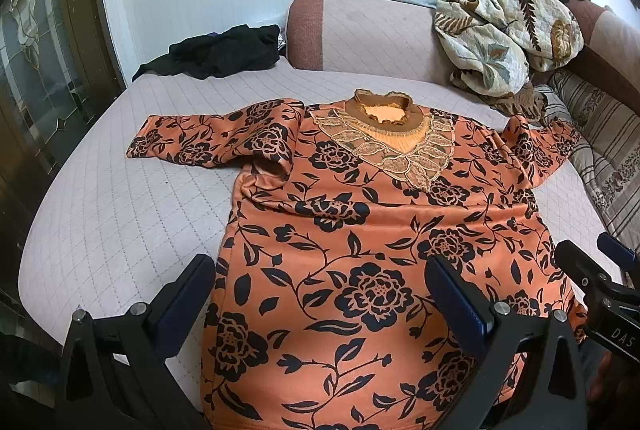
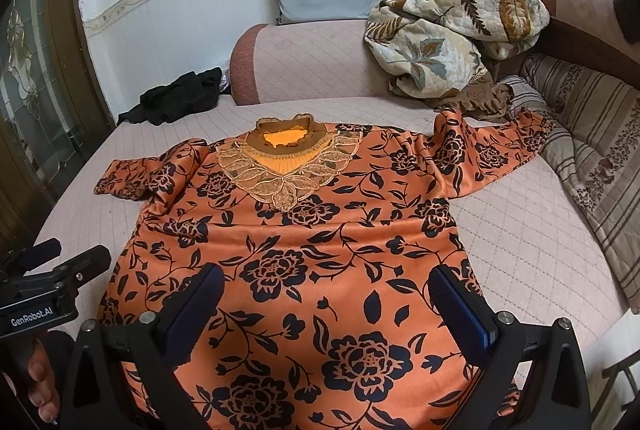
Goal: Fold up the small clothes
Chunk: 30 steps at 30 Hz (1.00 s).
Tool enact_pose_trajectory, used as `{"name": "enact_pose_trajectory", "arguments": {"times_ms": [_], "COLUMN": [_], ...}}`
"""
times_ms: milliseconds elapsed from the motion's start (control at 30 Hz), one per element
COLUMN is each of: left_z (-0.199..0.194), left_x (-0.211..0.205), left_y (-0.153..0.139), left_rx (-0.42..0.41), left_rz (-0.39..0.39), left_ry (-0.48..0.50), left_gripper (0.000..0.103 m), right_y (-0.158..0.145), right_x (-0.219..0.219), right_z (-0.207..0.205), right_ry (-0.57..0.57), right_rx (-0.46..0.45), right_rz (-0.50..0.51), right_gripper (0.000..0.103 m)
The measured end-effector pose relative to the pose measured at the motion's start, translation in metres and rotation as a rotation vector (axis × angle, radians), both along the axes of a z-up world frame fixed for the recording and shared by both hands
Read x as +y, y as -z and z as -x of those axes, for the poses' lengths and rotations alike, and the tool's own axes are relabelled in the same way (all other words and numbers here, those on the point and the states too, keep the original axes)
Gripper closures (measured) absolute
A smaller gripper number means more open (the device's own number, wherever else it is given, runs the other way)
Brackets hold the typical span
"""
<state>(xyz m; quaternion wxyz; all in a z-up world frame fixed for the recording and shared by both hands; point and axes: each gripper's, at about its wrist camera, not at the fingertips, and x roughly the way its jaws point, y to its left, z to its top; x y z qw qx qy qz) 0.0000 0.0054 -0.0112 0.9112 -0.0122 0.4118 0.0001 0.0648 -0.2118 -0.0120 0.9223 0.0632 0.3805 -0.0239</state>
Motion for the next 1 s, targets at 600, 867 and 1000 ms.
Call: {"name": "enact_pose_trajectory", "arguments": {"times_ms": [600, 867, 1000], "left_z": [-0.011, -0.017, -0.018], "left_x": [-0.003, -0.004, -0.003], "left_y": [0.006, 0.010, 0.012], "left_rx": [0.016, 0.030, 0.035], "left_rz": [-0.005, -0.008, -0.009], "left_ry": [0.008, 0.008, 0.006], "left_gripper": [0.000, 0.000, 0.000], "right_y": [0.009, 0.014, 0.015], "right_x": [-0.002, -0.003, -0.002], "right_z": [-0.007, -0.013, -0.016], "right_ry": [0.001, -0.001, 0.000], "right_rx": [0.014, 0.026, 0.027], "right_rz": [-0.011, -0.019, -0.020], "right_gripper": [0.000, 0.000, 0.000]}}
